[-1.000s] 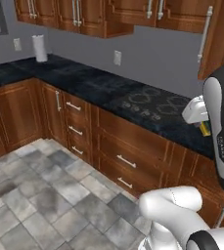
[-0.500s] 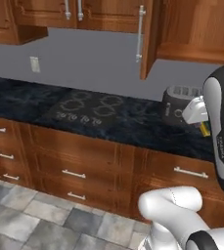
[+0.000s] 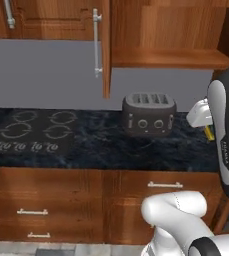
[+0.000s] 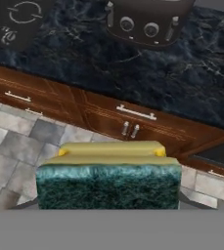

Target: Pick up the sponge and sponge from the sink, and place them back in the cabinet, and close the cabinet doors.

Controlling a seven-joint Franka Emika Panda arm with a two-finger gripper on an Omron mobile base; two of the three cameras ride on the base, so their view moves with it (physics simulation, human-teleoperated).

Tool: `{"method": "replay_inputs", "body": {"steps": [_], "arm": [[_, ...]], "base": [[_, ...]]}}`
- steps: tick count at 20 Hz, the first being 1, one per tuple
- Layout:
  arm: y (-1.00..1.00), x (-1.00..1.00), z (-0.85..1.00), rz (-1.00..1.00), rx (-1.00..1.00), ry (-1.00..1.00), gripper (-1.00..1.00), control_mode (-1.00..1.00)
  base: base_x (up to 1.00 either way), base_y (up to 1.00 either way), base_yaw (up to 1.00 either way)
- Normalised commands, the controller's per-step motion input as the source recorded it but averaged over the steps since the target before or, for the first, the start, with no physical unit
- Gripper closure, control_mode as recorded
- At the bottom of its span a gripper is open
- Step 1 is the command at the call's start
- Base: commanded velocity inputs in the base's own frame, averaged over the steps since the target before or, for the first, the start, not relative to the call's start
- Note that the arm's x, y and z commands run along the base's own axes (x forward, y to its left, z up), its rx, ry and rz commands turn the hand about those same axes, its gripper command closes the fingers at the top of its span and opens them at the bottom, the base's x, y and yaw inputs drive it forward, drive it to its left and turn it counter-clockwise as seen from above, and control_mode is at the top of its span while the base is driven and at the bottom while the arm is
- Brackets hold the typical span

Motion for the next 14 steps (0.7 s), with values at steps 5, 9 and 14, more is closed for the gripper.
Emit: {"method": "replay_inputs", "body": {"steps": [5, 9, 14], "arm": [[0.00, 0.00, 0.00, 0.00, 0.00, 0.00, 1.00, 1.00], [0.00, 0.00, 0.00, 0.00, 0.00, 0.00, 1.00, 1.00], [0.00, 0.00, 0.00, 0.00, 0.00, 0.00, 1.00, 1.00]], "base": [[0.83, 0.00, -0.27], [0.76, -0.03, -0.13], [0.53, 0.00, -0.19]]}}
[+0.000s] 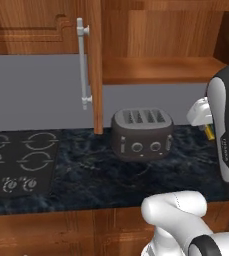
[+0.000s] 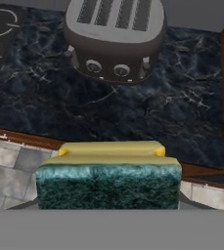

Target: Pick up the sponge and sponge from the sink, and place them back in the cabinet, and close the cabinet doors.

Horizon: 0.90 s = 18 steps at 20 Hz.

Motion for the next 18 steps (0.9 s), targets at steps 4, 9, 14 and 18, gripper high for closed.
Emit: {"method": "replay_inputs", "body": {"steps": [4, 9, 14, 18], "arm": [[0.00, 0.00, 0.00, 0.00, 0.00, 0.00, 1.00, 1.00], [0.00, 0.00, 0.00, 0.00, 0.00, 0.00, 1.00, 1.00], [0.00, 0.00, 0.00, 0.00, 0.00, 0.00, 1.00, 1.00], [0.00, 0.00, 0.00, 0.00, 0.00, 0.00, 1.00, 1.00]], "base": [[0.20, 0.05, -0.20], [0.24, 0.16, -0.24], [0.34, 0.02, -0.15], [0.13, 0.00, -0.11]]}}
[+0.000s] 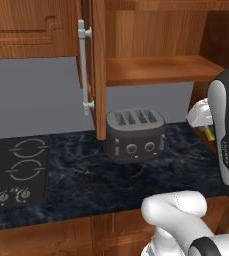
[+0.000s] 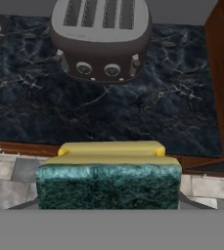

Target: Pick up the sponge and sponge from the sink, and place them back in the cabinet, and close the cabinet doors.

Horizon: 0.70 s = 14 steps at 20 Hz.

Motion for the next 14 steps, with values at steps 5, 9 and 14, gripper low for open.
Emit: {"method": "replay_inputs", "body": {"steps": [5, 9, 14], "arm": [[0.00, 0.00, 0.00, 0.00, 0.00, 0.00, 1.00, 1.00], [0.00, 0.00, 0.00, 0.00, 0.00, 0.00, 1.00, 1.00], [0.00, 0.14, 0.44, -0.03, 0.00, -0.05, 1.00, -1.00]], "base": [[0.00, 0.00, 0.00], [0.00, 0.00, 0.00], [0.00, 0.00, 0.00]]}}
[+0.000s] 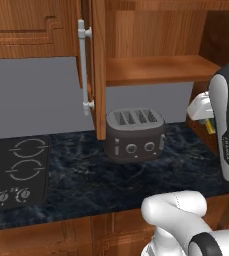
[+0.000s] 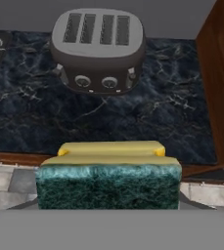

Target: Pick up the sponge and sponge from the sink, and place them back in the cabinet, and close the cabinet doors.

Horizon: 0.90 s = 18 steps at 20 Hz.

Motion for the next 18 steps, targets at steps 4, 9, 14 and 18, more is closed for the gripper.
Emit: {"method": "replay_inputs", "body": {"steps": [4, 9, 14, 18], "arm": [[0.00, 0.47, 0.58, -0.05, 0.00, -0.10, 1.00, -1.00], [0.00, 0.62, 0.25, -0.01, 0.00, -0.13, 1.00, -1.00], [0.00, 0.80, 0.08, -0.01, 0.00, -0.09, 1.00, -1.00], [0.00, 0.83, 0.05, 0.00, 0.00, -0.03, 1.00, -1.00]], "base": [[0.00, 0.00, 0.00], [0.00, 0.00, 0.00], [0.00, 0.00, 0.00], [0.00, 0.00, 0.00]]}}
